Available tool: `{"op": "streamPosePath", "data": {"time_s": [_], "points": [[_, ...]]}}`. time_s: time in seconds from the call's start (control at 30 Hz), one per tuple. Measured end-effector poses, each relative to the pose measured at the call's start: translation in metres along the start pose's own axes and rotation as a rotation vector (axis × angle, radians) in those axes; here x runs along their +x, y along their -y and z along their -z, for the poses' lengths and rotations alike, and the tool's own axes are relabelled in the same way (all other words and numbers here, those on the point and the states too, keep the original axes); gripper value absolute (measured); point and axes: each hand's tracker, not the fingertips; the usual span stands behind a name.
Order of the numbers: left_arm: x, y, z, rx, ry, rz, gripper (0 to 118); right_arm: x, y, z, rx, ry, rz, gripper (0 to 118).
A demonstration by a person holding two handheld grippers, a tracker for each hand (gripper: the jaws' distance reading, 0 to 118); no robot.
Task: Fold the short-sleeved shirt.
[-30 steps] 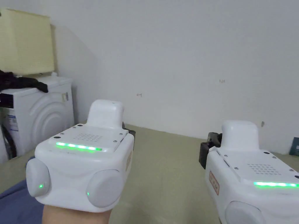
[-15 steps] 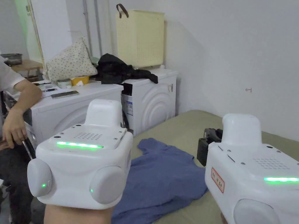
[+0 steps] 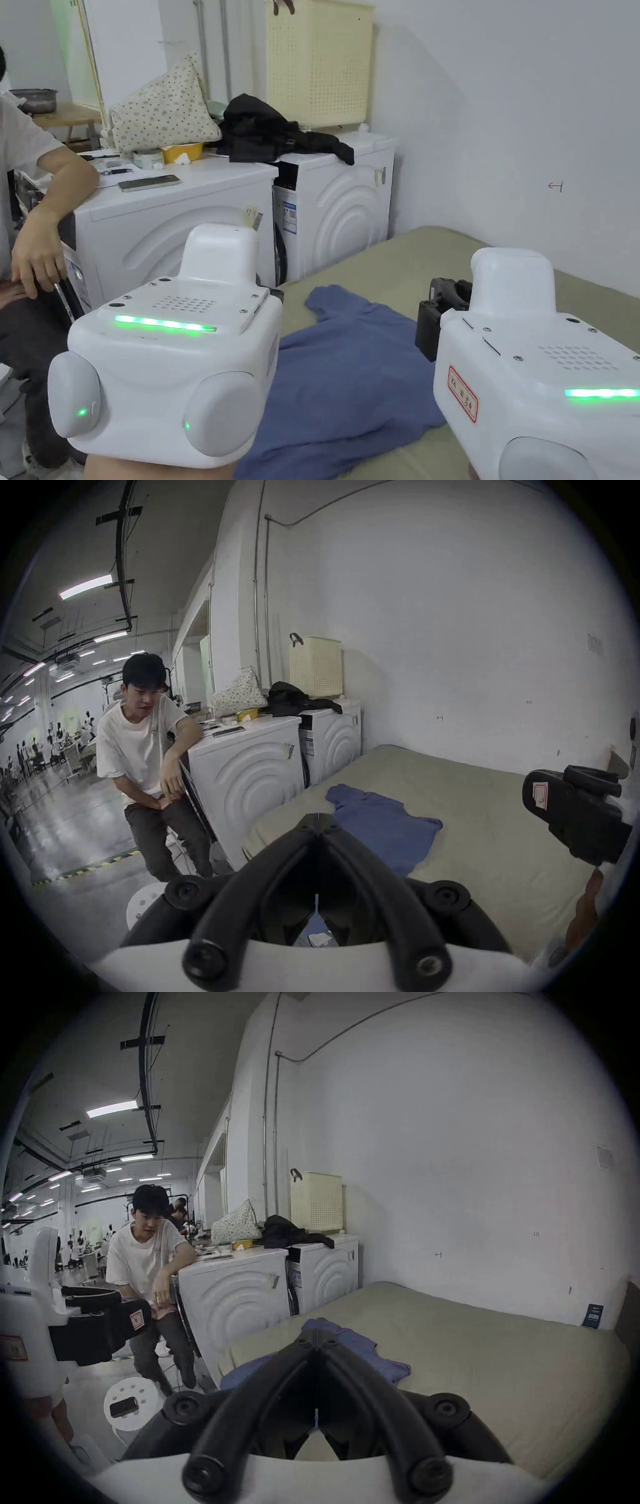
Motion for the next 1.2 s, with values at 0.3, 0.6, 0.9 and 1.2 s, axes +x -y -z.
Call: {"op": "streamPosePath", "data": {"time_s": [0.3,0.6,0.9,1.2], "points": [[0.019,0.011,0.063,-0.172,0.027,0.072,118,0.010,0.011,0.020,-0.035,-0.005,-0.006,1],[0.054,0.042,0.240,-0.383,0.188,0.170,118,0.042,0.037,0.047,-0.089,-0.019,0.003,1],[0.118,0.110,0.434,-0.690,0.186,0.387,118,0.094,0.079,0.063,-0.179,0.017,-0.008,1],[0.133,0.168,0.536,-0.819,0.111,0.380,118,0.128,0.117,0.087,-0.269,0.066,0.004,1]]}}
